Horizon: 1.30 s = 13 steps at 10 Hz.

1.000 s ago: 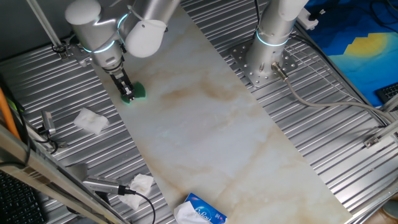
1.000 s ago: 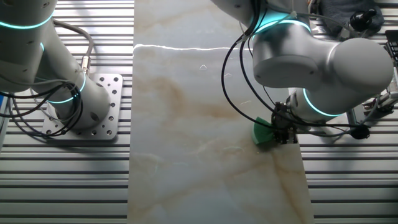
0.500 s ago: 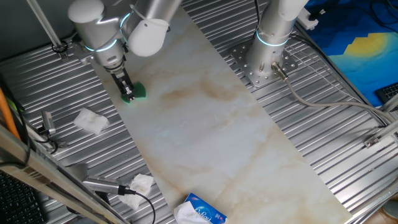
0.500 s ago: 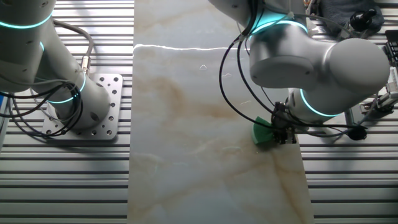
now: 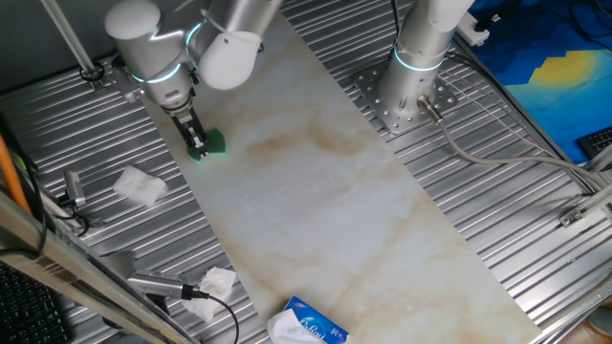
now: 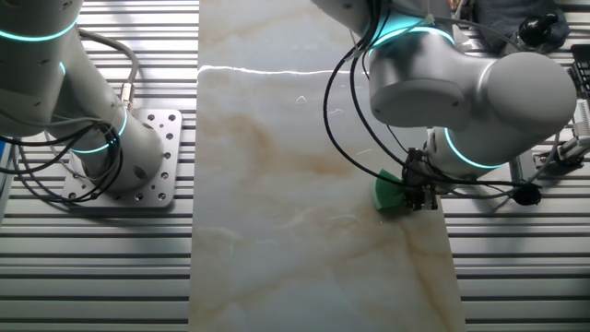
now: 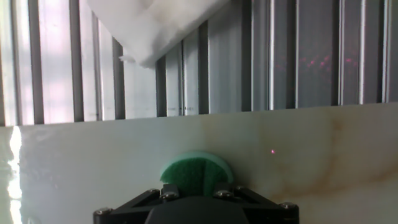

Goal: Clean the tabletop with a sponge

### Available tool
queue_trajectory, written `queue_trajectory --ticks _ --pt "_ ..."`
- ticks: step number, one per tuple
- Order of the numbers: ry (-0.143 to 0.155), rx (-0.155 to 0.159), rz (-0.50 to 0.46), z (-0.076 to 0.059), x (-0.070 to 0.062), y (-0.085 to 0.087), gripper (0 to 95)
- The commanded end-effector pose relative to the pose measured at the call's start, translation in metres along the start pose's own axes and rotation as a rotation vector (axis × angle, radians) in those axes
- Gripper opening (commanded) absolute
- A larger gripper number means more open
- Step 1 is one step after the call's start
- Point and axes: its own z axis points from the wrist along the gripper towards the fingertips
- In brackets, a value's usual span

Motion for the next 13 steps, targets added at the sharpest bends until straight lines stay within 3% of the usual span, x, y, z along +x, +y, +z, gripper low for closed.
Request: queue_trajectory --ticks 1,3,5,7,9,13 --pt "-0.007 -0.008 0.005 0.002 0.002 0.002 0.0" --pt "-0.014 -0.008 0.019 0.005 0.005 0.010 0.0" --pt "-0.012 0.013 0.016 0.004 0.009 0.017 0.0" --pt "-0.012 0.006 0.026 0.006 0.013 0.022 0.0" --pt "-0.025 0.017 0.044 0.012 0.018 0.036 0.0" --pt "-0.023 0.027 0.035 0.009 0.019 0.039 0.0"
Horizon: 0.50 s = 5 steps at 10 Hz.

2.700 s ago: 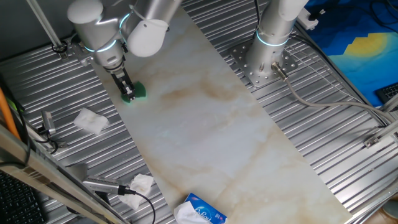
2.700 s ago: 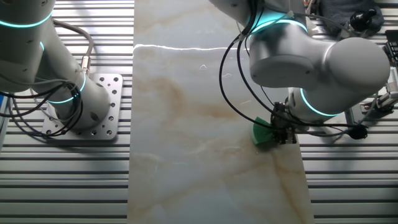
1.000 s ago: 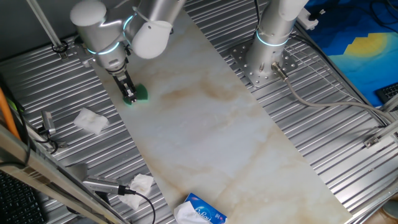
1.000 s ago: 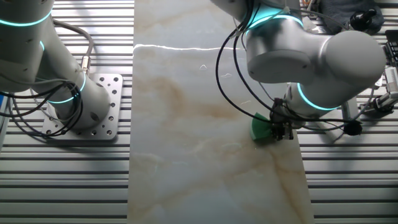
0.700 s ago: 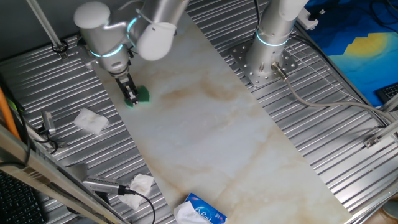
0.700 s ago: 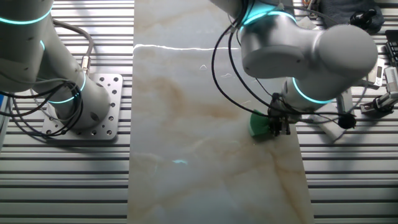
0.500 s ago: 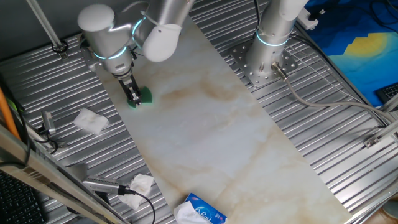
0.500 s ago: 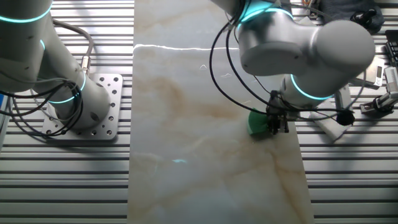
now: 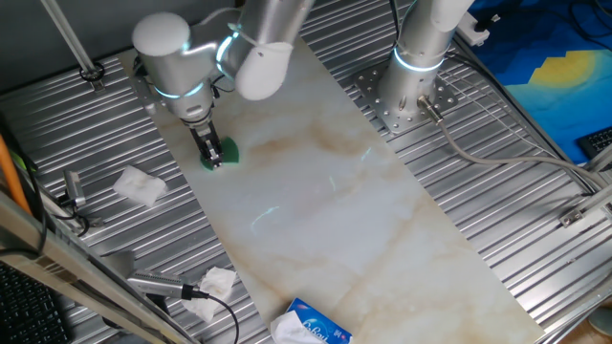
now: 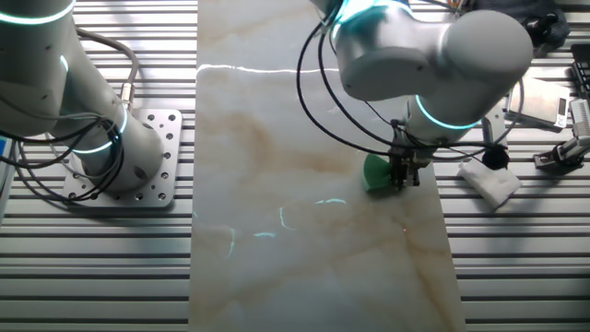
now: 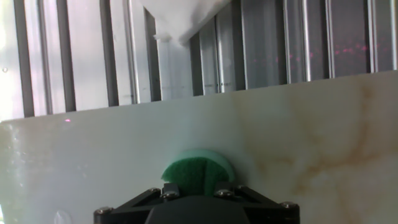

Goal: Clean the tabletop with a sponge

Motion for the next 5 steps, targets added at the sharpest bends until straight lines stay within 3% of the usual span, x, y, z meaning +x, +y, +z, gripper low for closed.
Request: queue_trajectory --ticks 1,5 --pt "0.009 -0.018 -0.004 -0.0004 0.0002 0.0017 0.0" --pt "0.019 -0.035 0.007 -0.0037 0.0027 0.0025 0.0"
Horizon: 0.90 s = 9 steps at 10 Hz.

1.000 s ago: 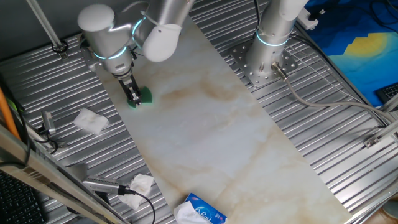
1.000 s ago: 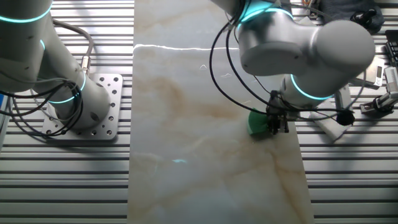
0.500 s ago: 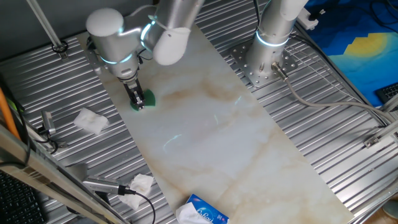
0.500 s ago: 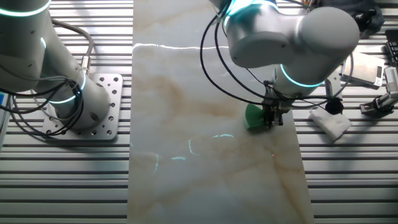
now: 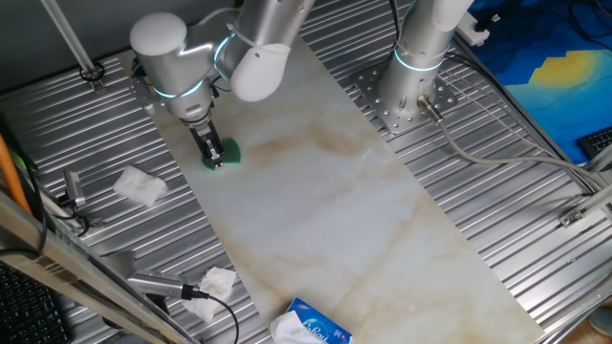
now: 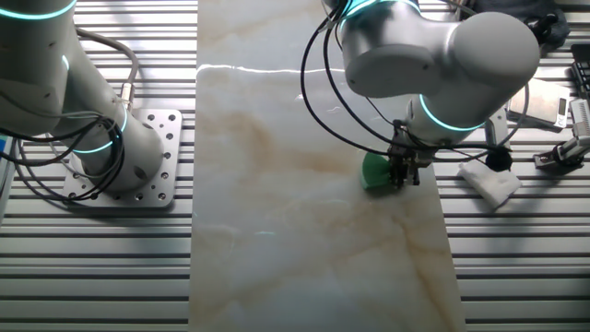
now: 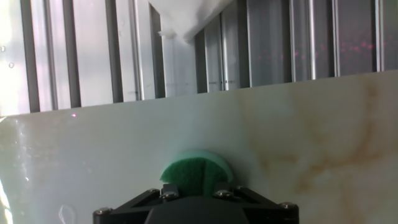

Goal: Clean the tabletop with a sponge

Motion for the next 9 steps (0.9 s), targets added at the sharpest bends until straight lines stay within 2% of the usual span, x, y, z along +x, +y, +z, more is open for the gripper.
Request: queue_trajectory --ticks 1,5,9 --pt "0.000 -0.007 0.011 -0.0014 0.0016 0.0018 0.0" --pt "-0.002 -0.012 0.027 -0.0008 0.0065 0.0086 0.0" --pt "0.001 -0.048 0.050 -0.0018 0.0068 0.0087 0.0"
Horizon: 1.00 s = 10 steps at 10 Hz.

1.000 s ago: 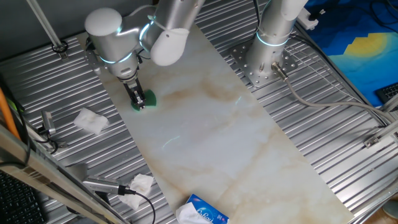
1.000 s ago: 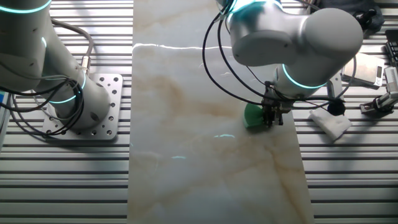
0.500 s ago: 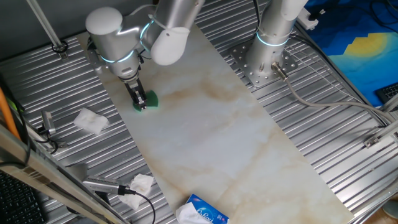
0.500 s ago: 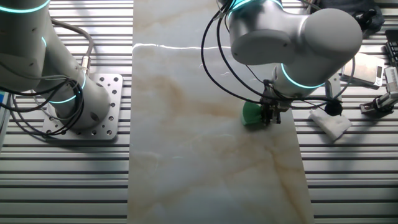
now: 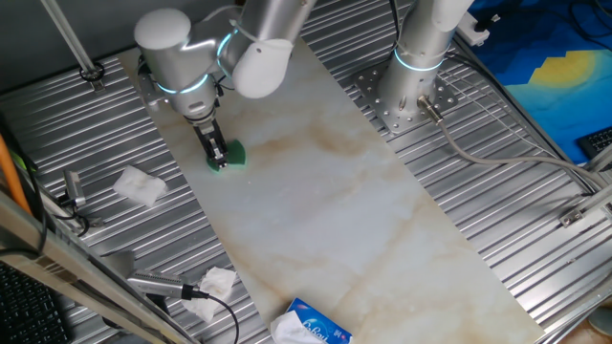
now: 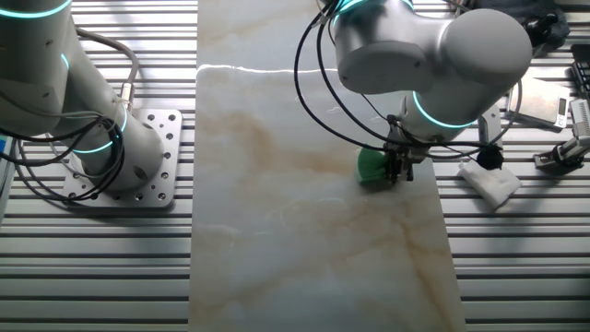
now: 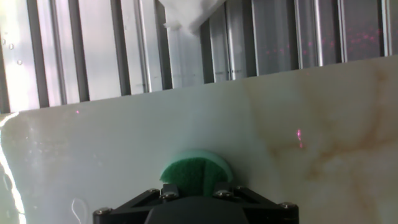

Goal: Clean the tabletop with a sponge

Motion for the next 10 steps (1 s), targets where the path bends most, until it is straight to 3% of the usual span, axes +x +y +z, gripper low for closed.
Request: queue_trajectory --ticks 1,6,10 --pt "0.000 -0.007 0.006 0.0005 -0.0003 0.0005 0.0" --pt "0.003 0.000 -0.002 0.0013 -0.0006 -0.0001 0.0" --pt "0.006 -0.003 -0.084 0.0007 -0.0018 -0.0051 0.0"
